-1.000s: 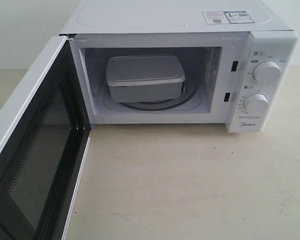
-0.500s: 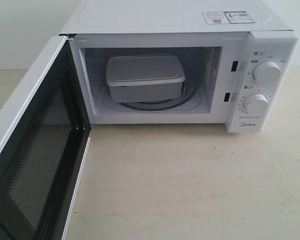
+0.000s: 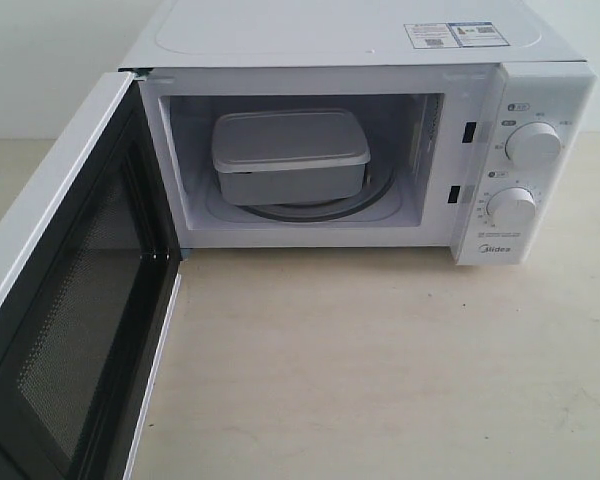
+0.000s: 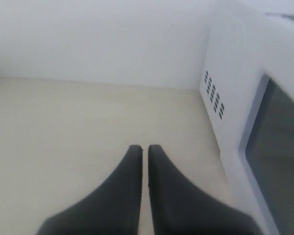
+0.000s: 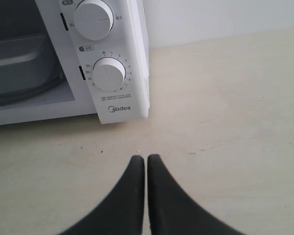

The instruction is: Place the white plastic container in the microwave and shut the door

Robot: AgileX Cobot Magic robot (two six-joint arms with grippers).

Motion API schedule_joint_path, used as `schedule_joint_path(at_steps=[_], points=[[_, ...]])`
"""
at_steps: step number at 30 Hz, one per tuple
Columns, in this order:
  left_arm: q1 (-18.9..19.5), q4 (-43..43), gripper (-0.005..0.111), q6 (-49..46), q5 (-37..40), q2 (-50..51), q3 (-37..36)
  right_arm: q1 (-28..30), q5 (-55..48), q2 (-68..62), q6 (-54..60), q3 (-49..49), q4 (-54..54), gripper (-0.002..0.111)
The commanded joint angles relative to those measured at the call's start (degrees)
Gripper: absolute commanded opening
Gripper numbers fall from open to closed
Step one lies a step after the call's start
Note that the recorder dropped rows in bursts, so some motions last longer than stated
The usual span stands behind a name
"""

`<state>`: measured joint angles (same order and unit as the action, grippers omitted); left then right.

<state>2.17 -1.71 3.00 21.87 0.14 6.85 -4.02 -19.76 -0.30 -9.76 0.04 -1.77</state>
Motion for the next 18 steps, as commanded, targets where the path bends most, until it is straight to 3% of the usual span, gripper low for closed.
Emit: schedule_joint_path(at_steps=[1, 5, 8, 13, 18], points=[[0.0, 0.3, 0.004, 2.5, 3.5, -0.1, 7.9, 0.2, 0.2, 0.3, -0.2, 0.0, -0.4, 0.0], [0.0, 0.1, 0.004, 5.8, 9.0, 2.1, 17.2, 0.2, 0.2, 0.3, -0.2, 0.0, -0.4, 0.0], [0.0, -0.7, 0.004, 7.7, 16.6, 2.5, 28.7, 0.2, 0.2, 0.3, -0.2, 0.0, -0.4, 0.0], [0.0, -0.6, 0.004, 7.7, 8.9, 2.3, 36.9, 0.2, 0.2, 0.3, -0.2, 0.0, -0.4, 0.0], [0.0, -2.4, 0.004, 12.1, 0.4, 3.4, 38.7, 0.1, 0.2, 0.3, -0.2, 0.0, -0.4, 0.0]])
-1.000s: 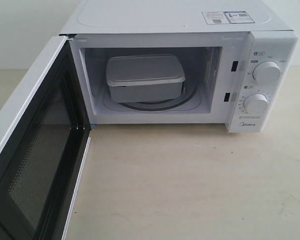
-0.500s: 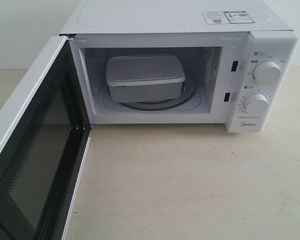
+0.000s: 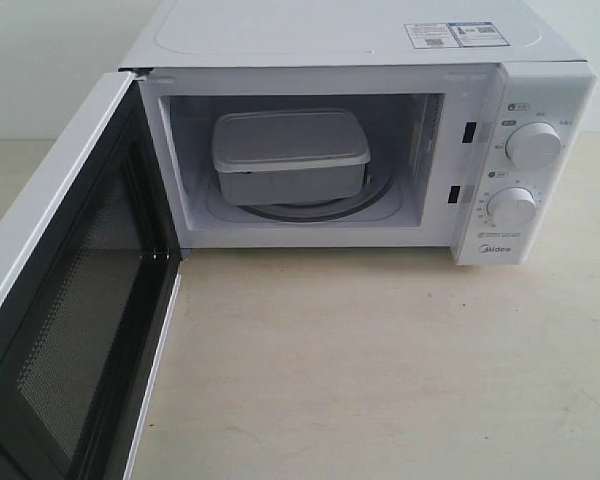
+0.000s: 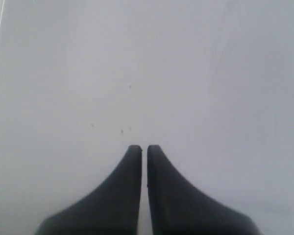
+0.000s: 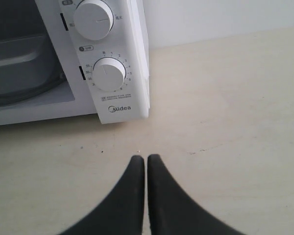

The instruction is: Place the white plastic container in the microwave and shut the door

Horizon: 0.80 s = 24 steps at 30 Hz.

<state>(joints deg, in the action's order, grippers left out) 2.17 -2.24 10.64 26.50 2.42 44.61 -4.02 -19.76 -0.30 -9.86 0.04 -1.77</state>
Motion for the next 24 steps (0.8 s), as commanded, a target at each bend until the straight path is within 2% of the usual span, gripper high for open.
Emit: schedule_joint_path(at_steps=[1, 6, 12, 19, 24], points=[[0.0, -1.9, 0.004, 4.3, -3.9, 2.0, 0.9, 0.1, 0.2, 0.3, -0.1, 0.0, -0.4, 0.0], [0.0, -1.8, 0.004, 4.3, 3.6, 8.8, 3.0, 0.1, 0.2, 0.3, -0.1, 0.0, -0.4, 0.0], [0.0, -1.8, 0.004, 4.0, 14.1, 26.6, 14.2, 0.1, 0.2, 0.3, -0.1, 0.0, -0.4, 0.0], [0.0, -3.9, 0.004, -8.5, 30.1, 46.5, 31.3, 0.1, 0.2, 0.3, -0.1, 0.0, -0.4, 0.0], [0.0, -5.6, 0.004, -19.7, 39.1, 57.3, 36.0, 0.1, 0.2, 0.3, -0.1, 0.0, -0.4, 0.0]])
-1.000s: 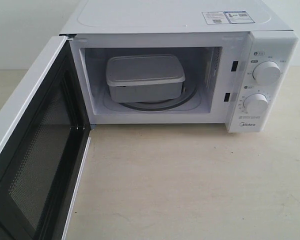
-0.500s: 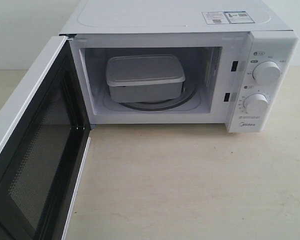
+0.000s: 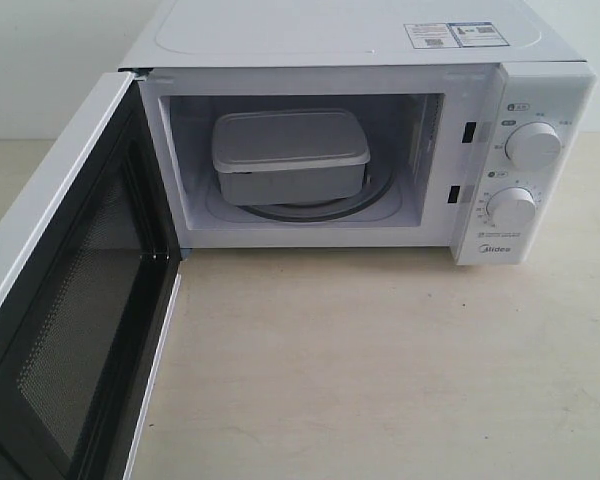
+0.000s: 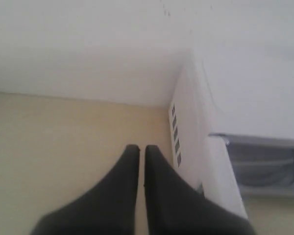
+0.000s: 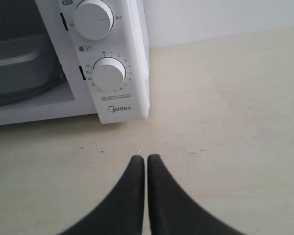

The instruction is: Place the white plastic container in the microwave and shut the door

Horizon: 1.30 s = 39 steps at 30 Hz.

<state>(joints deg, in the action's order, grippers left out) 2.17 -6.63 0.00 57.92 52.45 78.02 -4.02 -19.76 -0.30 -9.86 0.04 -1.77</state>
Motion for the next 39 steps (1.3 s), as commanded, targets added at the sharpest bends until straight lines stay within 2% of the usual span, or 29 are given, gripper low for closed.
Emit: schedule_joint_path(at_steps=[1, 2, 5, 14, 22, 25, 31, 39], points=[[0.0, -0.8, 0.004, -11.5, 9.8, 9.2, 2.6, 0.1, 0.2, 0.3, -0.1, 0.0, -0.4, 0.0], [0.0, -0.4, 0.004, -13.3, 12.0, 11.0, 2.5, 0.1, 0.2, 0.3, -0.1, 0.0, -0.4, 0.0], [0.0, -0.9, 0.004, -17.4, 12.0, 14.8, 1.6, 0.1, 0.2, 0.3, -0.1, 0.0, -0.4, 0.0], [0.0, -17.7, 0.004, -44.3, 12.0, 16.2, -12.3, 0.1, 0.1, 0.3, -0.1, 0.0, -0.4, 0.0], [-0.3, -25.0, 0.004, -50.3, 12.0, 16.2, -23.3, 0.1, 0.1, 0.3, -0.1, 0.0, -0.4, 0.0], [-2.0, -25.1, 0.004, -51.7, 12.0, 16.2, -25.5, 0.1, 0.1, 0.3, -0.1, 0.0, -0.4, 0.0], [-9.1, -25.7, 0.004, -53.3, 12.0, 16.2, -26.4, 0.1, 0.1, 0.3, -0.1, 0.0, -0.4, 0.0], [-19.1, -29.1, 0.004, -53.6, 3.6, 17.7, -26.4, 0.1, 0.1, 0.3, -0.1, 0.0, -0.4, 0.0]])
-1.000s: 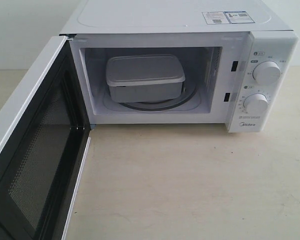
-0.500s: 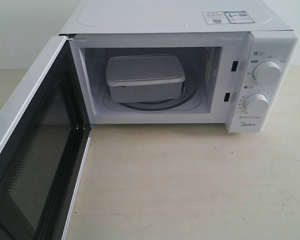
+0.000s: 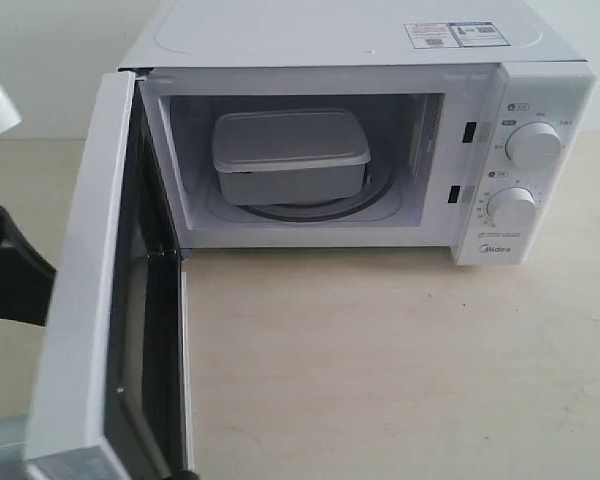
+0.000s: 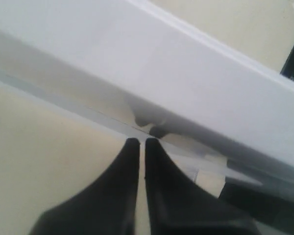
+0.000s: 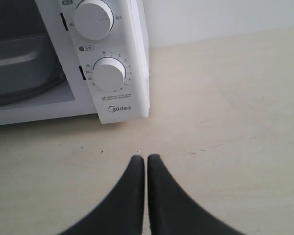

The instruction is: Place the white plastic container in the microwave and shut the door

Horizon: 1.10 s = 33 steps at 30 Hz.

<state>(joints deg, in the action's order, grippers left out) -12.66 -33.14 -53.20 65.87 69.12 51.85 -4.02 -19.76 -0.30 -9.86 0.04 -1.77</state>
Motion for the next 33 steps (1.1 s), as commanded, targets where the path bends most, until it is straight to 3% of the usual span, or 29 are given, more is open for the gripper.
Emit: schedule_joint_path(at_steps=[1, 8, 13, 23, 28, 33], points=[[-5.5, -3.3, 0.004, -0.6, -5.8, 1.5, -0.2, 0.1, 0.1, 0.3, -0.1, 0.0, -0.4, 0.0], [-12.0, -7.4, 0.004, -2.7, -20.3, 4.6, 0.1, 0.1, 0.1, 0.3, -0.1, 0.0, -0.4, 0.0], [-12.8, -9.5, 0.004, -5.8, -27.5, 5.7, 3.0, 0.1, 0.1, 0.3, -0.1, 0.0, -0.4, 0.0], [-12.8, -9.5, 0.004, -6.2, -27.5, 5.6, 6.6, 0.1, 1.3, 0.3, 2.2, 0.0, -2.2, 0.0], [-12.8, -9.5, 0.004, -6.2, -22.1, 5.6, 6.6, 0.1, 21.0, 0.3, 0.5, 0.0, -0.1, 0.0], [-12.8, -9.5, 0.004, -5.7, -21.1, 5.6, 6.6, 0.1, 28.2, 0.3, 0.5, 0.0, -0.1, 0.0]])
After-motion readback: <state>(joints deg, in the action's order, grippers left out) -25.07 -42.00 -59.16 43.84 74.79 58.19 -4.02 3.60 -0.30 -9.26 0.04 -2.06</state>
